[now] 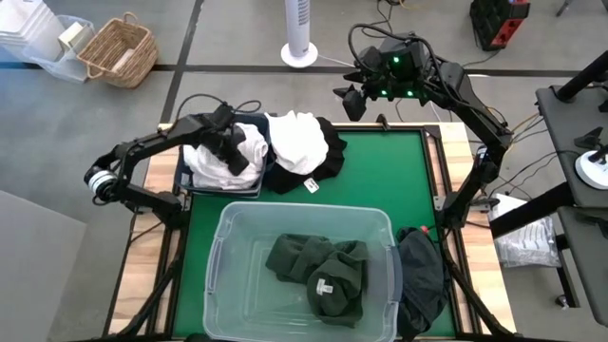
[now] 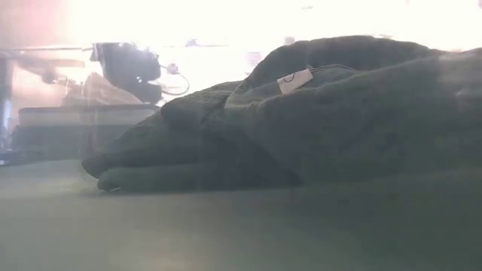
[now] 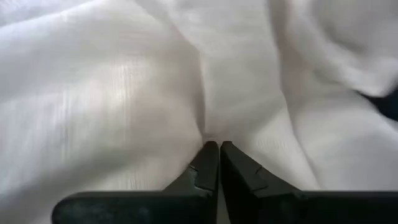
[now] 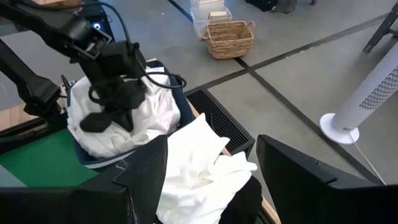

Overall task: Sort clothes
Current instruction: Put the white shirt into the blue laundry bin

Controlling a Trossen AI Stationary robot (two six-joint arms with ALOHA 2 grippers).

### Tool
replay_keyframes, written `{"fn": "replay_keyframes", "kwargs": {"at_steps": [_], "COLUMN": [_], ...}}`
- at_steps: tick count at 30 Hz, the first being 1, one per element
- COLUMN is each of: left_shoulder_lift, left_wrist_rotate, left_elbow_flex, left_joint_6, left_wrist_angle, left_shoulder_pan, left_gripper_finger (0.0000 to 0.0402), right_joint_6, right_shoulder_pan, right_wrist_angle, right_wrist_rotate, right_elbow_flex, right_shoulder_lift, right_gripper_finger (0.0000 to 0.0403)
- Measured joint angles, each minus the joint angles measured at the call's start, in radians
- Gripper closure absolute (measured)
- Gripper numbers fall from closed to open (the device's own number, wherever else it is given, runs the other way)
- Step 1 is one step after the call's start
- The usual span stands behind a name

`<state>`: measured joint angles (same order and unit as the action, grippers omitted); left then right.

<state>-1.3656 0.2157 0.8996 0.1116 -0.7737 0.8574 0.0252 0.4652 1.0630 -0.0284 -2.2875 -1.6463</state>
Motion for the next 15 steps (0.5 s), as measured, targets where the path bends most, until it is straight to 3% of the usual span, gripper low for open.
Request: {"fn": "replay_keyframes", "kwargs": {"at_steps": [11, 15], "left_shoulder_lift": [0.008, 0.008], "left_wrist_rotate": [0.003, 0.003], "left_elbow_flex": [0.229, 0.341], "left_joint_6": [0.019, 0.034], "left_wrist_angle": [-0.206, -0.361], "left_shoulder_pan": [0.000, 0.000], "left_gripper_finger": [0.0401, 0.0401], "right_joint_6": [-0.011, -0.012], "right_shoulder_pan": [0.000, 0.000], "right_wrist_angle": [-0.005, -0.005], "right_wrist_rotate": [0.000, 0.000], "right_elbow_flex": [0.000, 0.000], "right_shoulder_lift": [0.000, 0.000], "right_gripper_finger": [0.0165, 0.0170]}}
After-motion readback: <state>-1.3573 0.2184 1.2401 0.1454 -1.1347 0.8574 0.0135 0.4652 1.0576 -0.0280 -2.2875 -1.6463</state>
